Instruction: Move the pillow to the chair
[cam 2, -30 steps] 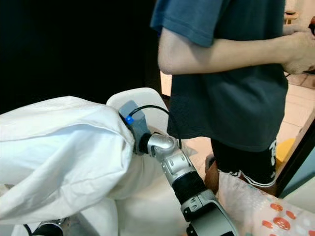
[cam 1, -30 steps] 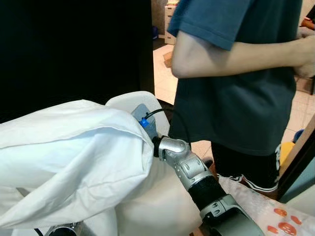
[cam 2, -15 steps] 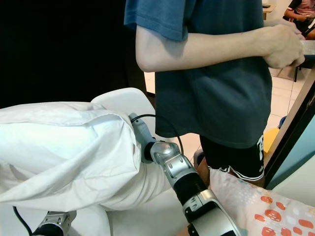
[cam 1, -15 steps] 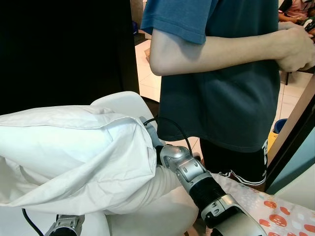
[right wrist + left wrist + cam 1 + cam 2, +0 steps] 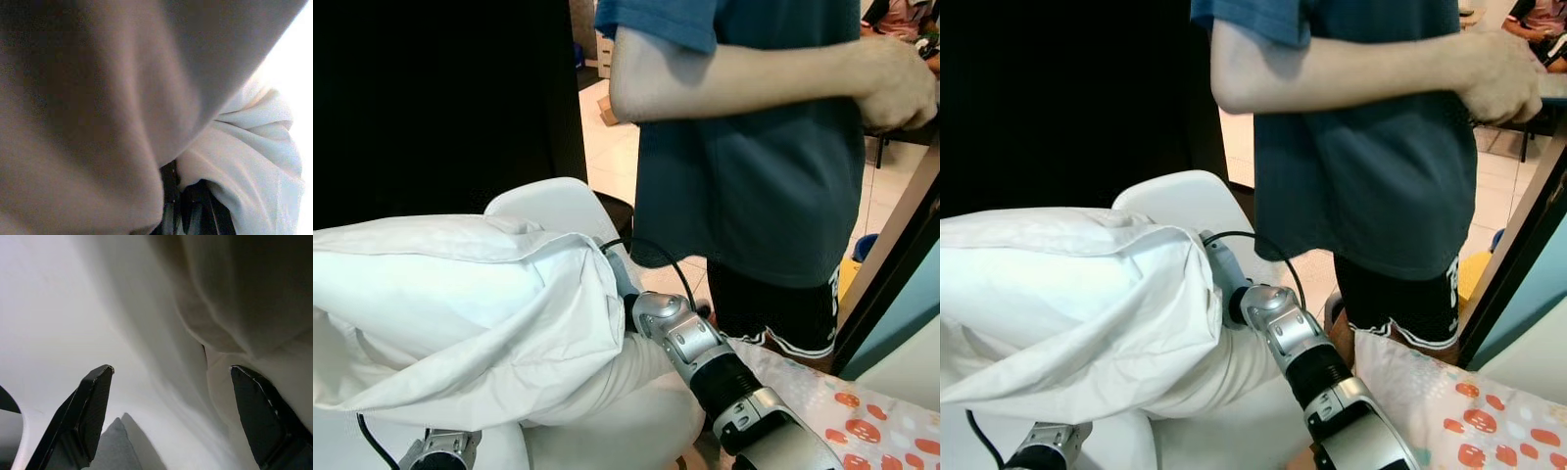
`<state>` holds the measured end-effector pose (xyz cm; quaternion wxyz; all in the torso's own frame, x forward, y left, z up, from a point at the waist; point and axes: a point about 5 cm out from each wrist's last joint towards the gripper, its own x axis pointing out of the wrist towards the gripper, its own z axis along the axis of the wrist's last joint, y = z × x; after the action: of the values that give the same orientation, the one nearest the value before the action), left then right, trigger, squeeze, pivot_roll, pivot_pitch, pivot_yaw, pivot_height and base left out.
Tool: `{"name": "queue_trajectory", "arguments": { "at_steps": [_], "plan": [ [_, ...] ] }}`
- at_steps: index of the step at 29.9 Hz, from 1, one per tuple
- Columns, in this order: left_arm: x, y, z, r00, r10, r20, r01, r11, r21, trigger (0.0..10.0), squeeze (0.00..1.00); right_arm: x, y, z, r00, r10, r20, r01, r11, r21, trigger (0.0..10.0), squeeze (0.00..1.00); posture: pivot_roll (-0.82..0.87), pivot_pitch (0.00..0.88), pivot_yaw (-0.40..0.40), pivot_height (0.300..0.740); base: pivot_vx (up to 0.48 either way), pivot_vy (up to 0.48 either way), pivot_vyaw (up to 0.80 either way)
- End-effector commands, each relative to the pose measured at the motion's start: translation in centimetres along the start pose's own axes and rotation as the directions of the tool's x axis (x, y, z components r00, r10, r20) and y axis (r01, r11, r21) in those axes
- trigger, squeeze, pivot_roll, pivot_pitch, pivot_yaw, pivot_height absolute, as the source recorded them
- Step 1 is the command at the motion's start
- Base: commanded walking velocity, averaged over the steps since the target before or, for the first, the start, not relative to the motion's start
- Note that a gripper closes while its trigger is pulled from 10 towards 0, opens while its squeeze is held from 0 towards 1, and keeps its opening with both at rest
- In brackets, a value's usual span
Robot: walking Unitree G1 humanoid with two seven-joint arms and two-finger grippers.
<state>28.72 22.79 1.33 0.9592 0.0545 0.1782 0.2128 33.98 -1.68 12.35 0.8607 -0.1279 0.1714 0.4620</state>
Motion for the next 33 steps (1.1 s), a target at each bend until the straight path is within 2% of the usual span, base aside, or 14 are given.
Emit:
{"name": "queue_trajectory", "arguments": {
  "at_steps": [1,12,17,21,28,33],
  "plan": [
    [0.6,-0.8,2.4,0.995,-0.041,0.093,0.041,0.999,0.000,10.0,0.00,0.9,1.2,-0.4,0.998,0.037,-0.041,-0.038,0.999,-0.004,10.0,0.00,-0.04,0.050,0.028,0.625,0.000,0.000,0.00],
    [0.4,-1.9,2.9,0.988,-0.109,0.109,0.109,0.994,0.007,10.0,0.00,0.7,0.6,-0.4,0.999,-0.009,-0.046,0.011,1.000,0.029,10.0,0.00,-0.05,0.052,0.031,0.580,0.000,0.000,0.00],
    [0.4,-2.2,3.0,0.987,-0.124,0.102,0.126,0.992,-0.014,10.0,0.00,0.8,0.5,-0.5,0.999,-0.015,-0.050,0.016,0.999,0.029,10.0,0.00,-0.05,0.052,0.030,0.560,0.000,0.000,0.00],
    [0.5,-2.4,3.3,0.985,-0.132,0.107,0.137,0.990,-0.036,10.0,0.00,0.7,0.5,-0.3,0.999,-0.020,-0.028,0.021,0.999,0.033,10.0,0.00,-0.05,0.052,0.030,0.560,0.000,0.000,0.00],
    [0.7,-2.4,4.3,0.983,-0.130,0.133,0.138,0.989,-0.053,10.0,0.00,0.7,0.6,-0.6,0.999,-0.010,-0.049,0.012,0.999,0.032,10.0,0.00,-0.05,0.050,0.031,0.560,0.000,0.000,0.00],
    [0.6,-2.7,4.6,0.979,-0.145,0.140,0.152,0.988,-0.035,10.0,0.00,0.7,0.6,-1.7,0.992,-0.004,-0.126,0.007,1.000,0.024,10.0,0.00,-0.04,0.048,0.032,0.560,0.000,0.000,0.00]
  ]
}}
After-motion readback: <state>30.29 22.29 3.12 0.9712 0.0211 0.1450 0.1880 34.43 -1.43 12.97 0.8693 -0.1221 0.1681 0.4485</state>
